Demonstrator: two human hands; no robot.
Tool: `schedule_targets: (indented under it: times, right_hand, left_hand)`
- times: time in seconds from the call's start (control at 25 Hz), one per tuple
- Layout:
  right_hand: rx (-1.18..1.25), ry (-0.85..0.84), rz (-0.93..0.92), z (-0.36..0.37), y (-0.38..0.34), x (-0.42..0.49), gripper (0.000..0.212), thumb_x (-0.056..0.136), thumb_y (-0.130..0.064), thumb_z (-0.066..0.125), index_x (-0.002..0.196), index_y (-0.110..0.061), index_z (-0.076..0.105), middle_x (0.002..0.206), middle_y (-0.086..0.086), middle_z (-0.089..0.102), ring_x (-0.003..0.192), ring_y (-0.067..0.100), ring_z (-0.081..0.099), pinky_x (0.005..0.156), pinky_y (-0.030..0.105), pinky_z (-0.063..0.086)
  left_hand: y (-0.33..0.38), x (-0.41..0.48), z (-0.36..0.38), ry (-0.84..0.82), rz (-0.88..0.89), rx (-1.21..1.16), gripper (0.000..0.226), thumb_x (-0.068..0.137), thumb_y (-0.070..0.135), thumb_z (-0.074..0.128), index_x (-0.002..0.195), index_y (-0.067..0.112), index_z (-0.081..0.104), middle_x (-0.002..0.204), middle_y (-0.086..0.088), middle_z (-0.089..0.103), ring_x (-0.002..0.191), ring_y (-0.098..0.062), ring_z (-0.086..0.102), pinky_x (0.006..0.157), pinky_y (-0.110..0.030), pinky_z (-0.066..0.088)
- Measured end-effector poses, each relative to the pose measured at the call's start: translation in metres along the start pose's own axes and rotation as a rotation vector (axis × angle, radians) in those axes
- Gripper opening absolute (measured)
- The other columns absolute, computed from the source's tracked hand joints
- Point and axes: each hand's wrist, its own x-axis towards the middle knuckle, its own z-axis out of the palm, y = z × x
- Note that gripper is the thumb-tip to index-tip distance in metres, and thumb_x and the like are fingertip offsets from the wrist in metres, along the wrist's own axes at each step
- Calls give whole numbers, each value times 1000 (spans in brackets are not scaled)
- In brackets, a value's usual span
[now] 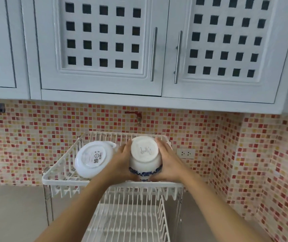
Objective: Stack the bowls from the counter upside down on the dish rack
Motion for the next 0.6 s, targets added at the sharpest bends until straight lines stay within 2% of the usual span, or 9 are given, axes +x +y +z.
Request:
schedule_targets:
  times: [0.16,0.32,0.44,0.48,0.6]
  right_hand:
    - [-34,-27,7,5,7,8,132,50,-47,87,146,-33,-2,150,-1,10,140,26,24,111,50,33]
    - [-127,-33,-21,8,8,10,127,56,-41,86,147,-19,0,146,8,13,134,32,33,107,47,38]
    - [-111,-59,-5,12,11,10,129,55,-40,87,148,-21,-1,148,6,10,135,30,31,109,46,37]
    - [-76,-72,2,8,7,7,128,56,-38,87,148,-24,-1,150,3,9,137,28,28,111,45,35]
    - [161,-93,57,-7,-5,0,120,62,-19,84,147,-31,1,152,-6,9,140,18,17,113,41,26]
  left_hand:
    - [3,7,8,-19,-47,77,127,55,35,86,150,12,5,147,-11,29,137,-27,30,112,-39,33]
    - [3,8,9,-56,-73,134,118,59,25,83,148,11,6,143,-13,28,134,-30,30,109,-39,33]
    - [5,8,10,-97,-81,147,115,64,20,80,149,9,2,147,-15,25,135,-30,30,108,-37,33]
    - [7,6,8,-121,-82,136,115,67,21,79,149,8,-1,151,-16,20,138,-31,27,110,-37,31]
    - [10,2,-1,-101,-69,61,107,80,17,69,151,8,-10,161,-12,-5,149,-26,-3,121,-41,16]
